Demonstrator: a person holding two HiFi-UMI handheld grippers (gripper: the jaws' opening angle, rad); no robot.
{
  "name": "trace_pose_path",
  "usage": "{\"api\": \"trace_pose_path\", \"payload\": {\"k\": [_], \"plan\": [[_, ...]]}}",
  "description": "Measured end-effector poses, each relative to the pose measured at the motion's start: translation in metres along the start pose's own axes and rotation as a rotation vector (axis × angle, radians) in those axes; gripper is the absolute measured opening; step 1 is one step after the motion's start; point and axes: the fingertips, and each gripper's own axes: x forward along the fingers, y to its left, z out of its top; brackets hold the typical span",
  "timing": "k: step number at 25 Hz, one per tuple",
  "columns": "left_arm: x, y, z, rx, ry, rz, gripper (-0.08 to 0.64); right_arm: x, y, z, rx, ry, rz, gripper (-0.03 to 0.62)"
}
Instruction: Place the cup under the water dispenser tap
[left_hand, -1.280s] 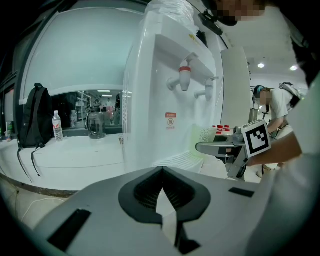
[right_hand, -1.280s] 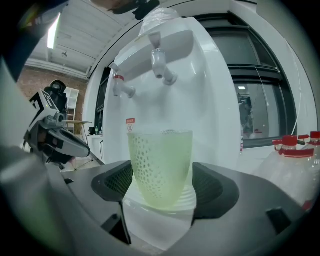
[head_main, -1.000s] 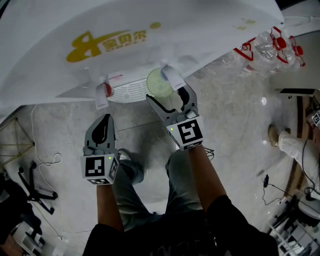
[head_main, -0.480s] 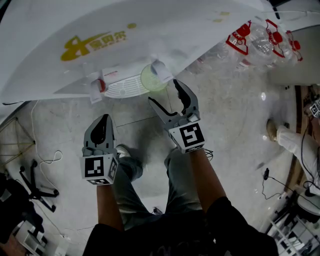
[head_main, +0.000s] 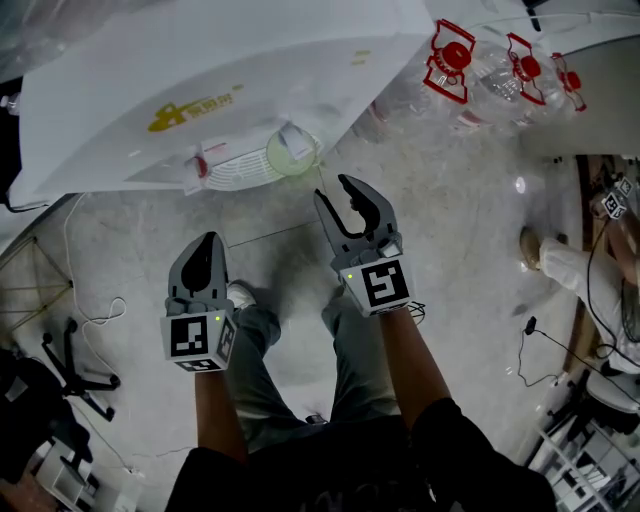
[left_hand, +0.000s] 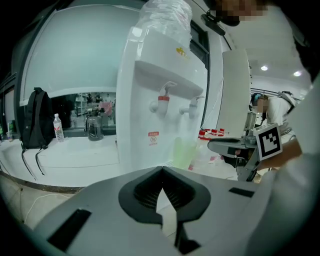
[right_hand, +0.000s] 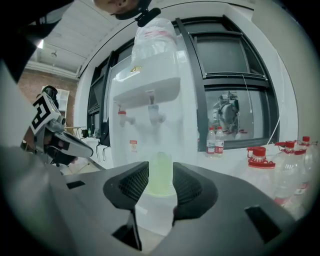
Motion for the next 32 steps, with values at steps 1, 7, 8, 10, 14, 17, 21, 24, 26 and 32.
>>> {"api": "trace_pose_path", "payload": {"k": [1, 7, 8, 10, 14, 17, 21, 24, 26, 32], "plan": [[-0.003, -0.002, 0.004, 0.000, 0.000, -0.002, 0.011, -0.004, 0.001, 0.005, -0.004, 0.001, 0.000, 0.156], [-0.022, -0.013, 0.037, -0.008, -0.006, -0.007, 0.010, -0.021, 0.000, 0.042, -0.036, 0.012, -0.001, 0.076], [-0.025, -0.016, 0.042, -0.007, -0.008, -0.007, 0.011, -0.024, 0.000, 0.049, -0.042, 0.010, -0.001, 0.058], [-0.032, -0.020, 0.054, -0.008, -0.010, -0.010, 0.011, -0.031, 0.000, 0.064, -0.045, 0.004, -0.003, 0.041], [-0.049, -0.028, 0.080, -0.015, -0.019, -0.010, 0.011, -0.046, 0.001, 0.096, -0.051, -0.002, -0.009, 0.017], [-0.062, -0.033, 0.098, -0.020, -0.026, -0.009, 0.011, -0.057, 0.002, 0.116, -0.047, 0.003, -0.008, 0.015], [-0.080, -0.038, 0.119, -0.031, -0.028, -0.005, 0.011, -0.071, 0.009, 0.142, -0.071, 0.011, 0.008, 0.015], [-0.093, -0.041, 0.136, -0.032, -0.028, -0.011, 0.011, -0.081, 0.017, 0.159, -0.102, 0.034, 0.026, 0.015], [-0.101, -0.044, 0.147, -0.032, -0.028, -0.020, 0.010, -0.086, 0.019, 0.170, -0.083, 0.038, 0.022, 0.015], [-0.118, -0.047, 0.178, -0.012, -0.033, -0.014, 0.009, -0.099, 0.022, 0.202, -0.063, 0.045, 0.029, 0.015]]}}
